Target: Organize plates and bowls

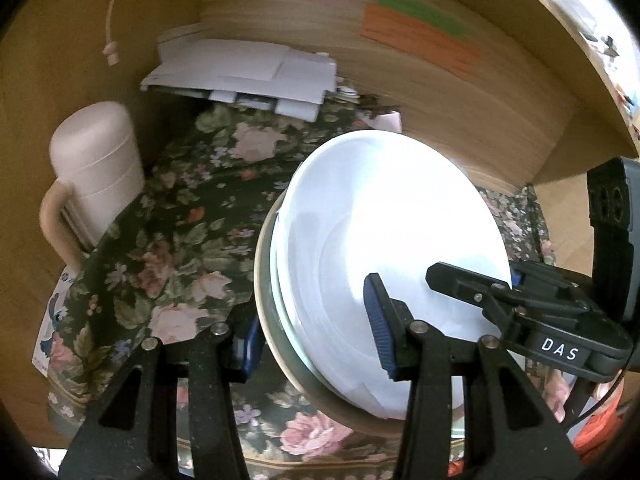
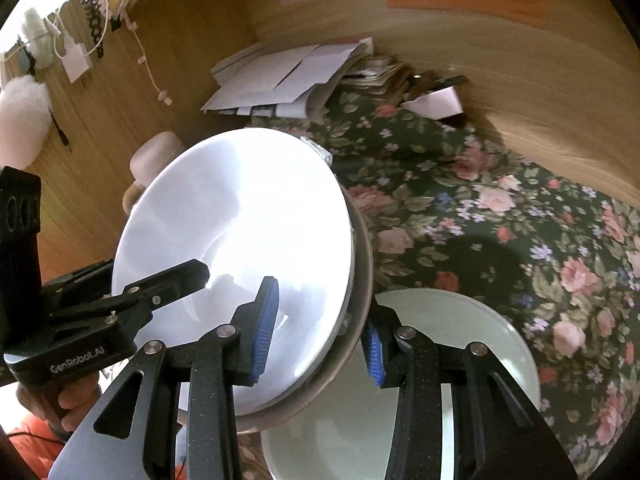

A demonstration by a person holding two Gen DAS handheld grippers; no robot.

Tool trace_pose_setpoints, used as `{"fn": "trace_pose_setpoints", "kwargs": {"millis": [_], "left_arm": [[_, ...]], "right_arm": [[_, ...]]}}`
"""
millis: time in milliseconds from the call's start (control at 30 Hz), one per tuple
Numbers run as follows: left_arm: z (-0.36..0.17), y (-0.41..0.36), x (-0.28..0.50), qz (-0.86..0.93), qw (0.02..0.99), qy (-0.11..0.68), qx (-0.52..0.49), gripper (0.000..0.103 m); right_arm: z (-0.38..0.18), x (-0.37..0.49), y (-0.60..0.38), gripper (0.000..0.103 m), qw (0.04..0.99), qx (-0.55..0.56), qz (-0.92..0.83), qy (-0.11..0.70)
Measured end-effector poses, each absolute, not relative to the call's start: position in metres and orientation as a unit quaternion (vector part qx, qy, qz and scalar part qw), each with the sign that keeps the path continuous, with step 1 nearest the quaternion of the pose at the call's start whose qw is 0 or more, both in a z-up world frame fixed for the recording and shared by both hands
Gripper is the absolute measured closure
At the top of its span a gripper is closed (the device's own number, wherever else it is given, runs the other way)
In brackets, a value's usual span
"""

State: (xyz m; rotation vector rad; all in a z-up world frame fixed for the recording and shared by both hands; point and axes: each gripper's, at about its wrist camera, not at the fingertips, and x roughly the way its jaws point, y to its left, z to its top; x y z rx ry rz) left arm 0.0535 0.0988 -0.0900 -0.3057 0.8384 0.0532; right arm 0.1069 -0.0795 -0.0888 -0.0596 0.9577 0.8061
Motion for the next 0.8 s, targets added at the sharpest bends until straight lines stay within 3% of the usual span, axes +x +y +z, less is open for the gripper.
{"fn": "trace_pose_setpoints", "kwargs": {"millis": [800], "left_arm": [[-0.096, 0.022, 0.072, -0.044, 0.892, 0.435, -0.118, 0.057]], "right_arm": [[-0.097, 0.108, -0.166, 0.068, 0.831, 0.012, 0.314, 0.459]]}}
